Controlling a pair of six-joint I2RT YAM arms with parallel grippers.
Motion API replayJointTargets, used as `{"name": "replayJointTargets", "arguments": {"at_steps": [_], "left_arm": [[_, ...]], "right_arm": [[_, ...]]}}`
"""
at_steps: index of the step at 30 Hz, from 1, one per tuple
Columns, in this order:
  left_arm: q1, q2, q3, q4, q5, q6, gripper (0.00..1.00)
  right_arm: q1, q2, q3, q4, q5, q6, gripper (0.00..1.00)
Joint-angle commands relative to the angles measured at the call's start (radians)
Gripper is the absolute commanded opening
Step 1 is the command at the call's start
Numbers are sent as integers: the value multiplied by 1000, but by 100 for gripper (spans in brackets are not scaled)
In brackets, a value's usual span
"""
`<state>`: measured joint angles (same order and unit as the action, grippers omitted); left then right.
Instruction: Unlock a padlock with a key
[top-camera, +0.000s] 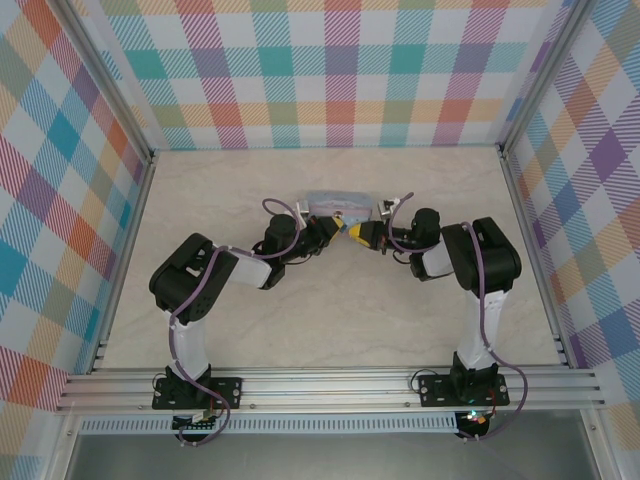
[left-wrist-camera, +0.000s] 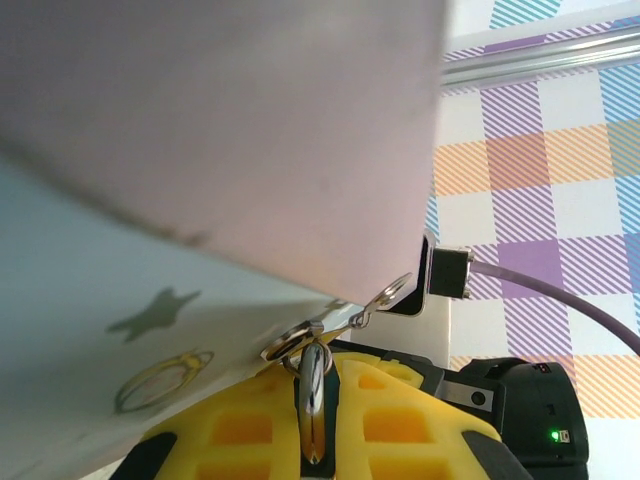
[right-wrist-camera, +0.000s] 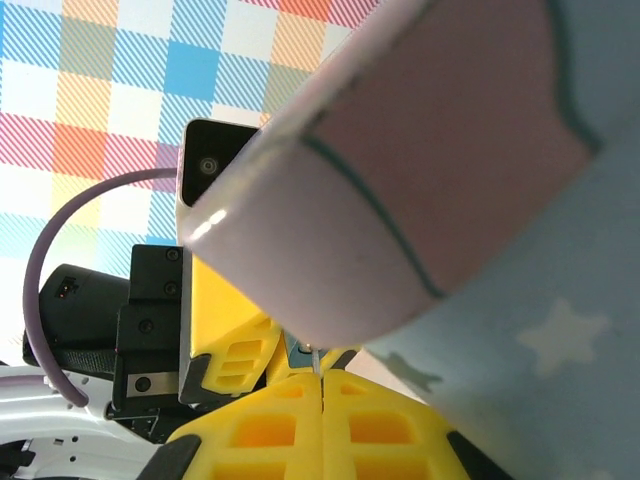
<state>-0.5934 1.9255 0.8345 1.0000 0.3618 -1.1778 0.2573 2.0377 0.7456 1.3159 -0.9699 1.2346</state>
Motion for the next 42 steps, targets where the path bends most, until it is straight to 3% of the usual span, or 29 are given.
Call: {"name": "replayJointTargets", "arguments": {"at_steps": [1, 8, 15, 19, 31, 42], "left_arm": [[-112, 12, 10, 37, 263, 37, 0], [-112, 3, 8, 38, 262, 19, 0], [-112, -10, 14, 50, 287, -47, 0], [-111, -38, 3, -1, 269, -19, 0], [-82, -15, -3, 3, 162, -38, 0], [-74, -1, 15, 4, 148, -49, 0]], "right_arm": [[33, -44, 17, 91, 159, 46, 0], [52, -37, 7, 71, 178, 26, 0], [44, -10, 18, 49, 164, -123, 1], [15, 14, 1, 89, 158, -111, 1], [-1, -80, -108, -30, 137, -174, 1], [-4, -85, -177, 16, 146, -156, 1]]}}
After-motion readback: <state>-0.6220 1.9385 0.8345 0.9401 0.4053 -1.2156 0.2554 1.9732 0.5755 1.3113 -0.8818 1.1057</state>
